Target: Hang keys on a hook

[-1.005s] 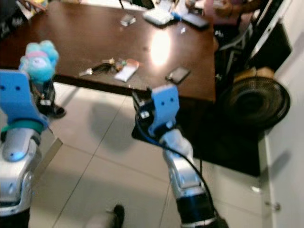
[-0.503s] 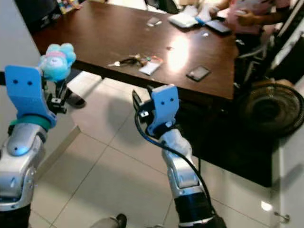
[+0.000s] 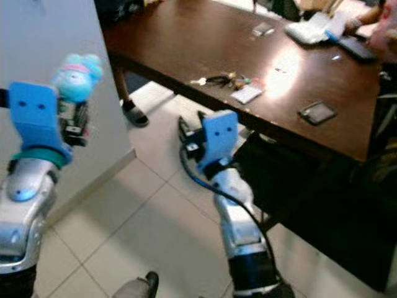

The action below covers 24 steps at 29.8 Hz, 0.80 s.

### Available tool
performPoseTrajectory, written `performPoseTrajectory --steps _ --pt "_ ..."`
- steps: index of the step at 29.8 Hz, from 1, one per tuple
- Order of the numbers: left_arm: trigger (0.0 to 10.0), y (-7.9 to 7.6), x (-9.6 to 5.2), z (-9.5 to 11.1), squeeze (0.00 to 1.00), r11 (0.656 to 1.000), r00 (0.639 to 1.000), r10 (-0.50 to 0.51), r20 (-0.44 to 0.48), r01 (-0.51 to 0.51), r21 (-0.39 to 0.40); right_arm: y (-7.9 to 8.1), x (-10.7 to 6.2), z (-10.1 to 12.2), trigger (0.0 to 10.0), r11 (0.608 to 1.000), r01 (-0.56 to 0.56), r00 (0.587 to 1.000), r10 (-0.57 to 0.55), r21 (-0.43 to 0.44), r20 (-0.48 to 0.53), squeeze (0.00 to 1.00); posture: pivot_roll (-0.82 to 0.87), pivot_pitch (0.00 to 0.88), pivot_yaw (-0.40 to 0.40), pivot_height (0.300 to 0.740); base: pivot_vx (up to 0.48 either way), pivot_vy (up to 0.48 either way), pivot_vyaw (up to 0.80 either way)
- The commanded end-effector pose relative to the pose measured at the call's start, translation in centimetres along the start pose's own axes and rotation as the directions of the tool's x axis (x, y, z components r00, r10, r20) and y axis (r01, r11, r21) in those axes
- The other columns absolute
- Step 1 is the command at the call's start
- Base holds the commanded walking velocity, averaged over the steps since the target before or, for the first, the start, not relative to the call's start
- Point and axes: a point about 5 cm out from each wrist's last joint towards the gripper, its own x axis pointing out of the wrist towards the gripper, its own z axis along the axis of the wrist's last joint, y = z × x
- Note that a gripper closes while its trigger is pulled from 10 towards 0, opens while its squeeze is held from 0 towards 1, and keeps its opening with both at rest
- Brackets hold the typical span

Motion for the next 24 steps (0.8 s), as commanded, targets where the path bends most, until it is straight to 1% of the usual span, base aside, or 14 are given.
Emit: performPoseTrajectory --steps 1,10,13,17,24 --pt "10.0 -0.18 -0.14 -0.02 0.0 1.0 1.0 -0.008 -0.001 0.008 -0.001 -0.16 -0.24 -0.32 10.0 1.0 0.004 1.0 -0.004 0.004 -0.012 0.0 0.16 0.05 0.068 0.74 0.0 0.0 0.79" --pt "10.0 -0.21 -0.15 0.0 0.0 1.0 1.0 -0.013 0.009 0.012 0.009 -0.13 -0.33 -0.4 10.0 1.0 0.003 1.0 -0.003 0.005 -0.013 0.0 0.16 0.05 0.07 0.74 0.0 0.0 0.79" --pt "10.0 -0.26 -0.19 0.0 0.0 1.0 1.0 -0.014 0.014 0.014 0.012 -0.14 -0.37 -0.31 10.0 1.0 0.006 1.0 -0.006 0.012 -0.006 0.0 0.15 0.052 0.07 0.74 0.411 0.0 0.73" --pt "10.0 -0.3 -0.2 0.0 0.0 1.0 1.0 -0.015 0.014 0.015 0.01 -0.16 -0.45 -0.11 10.0 0.999 0.013 1.0 -0.014 0.032 0.01 0.0 0.15 0.054 0.069 0.74 0.437 0.0 0.0" --pt "10.0 -0.32 -0.17 -0.04 0.0 1.0 1.0 -0.015 0.013 0.014 0.01 -0.12 -0.49 -0.03 10.0 0.999 0.012 1.0 -0.013 0.039 0.015 0.0 0.15 0.055 0.068 0.74 0.437 0.0 0.0"
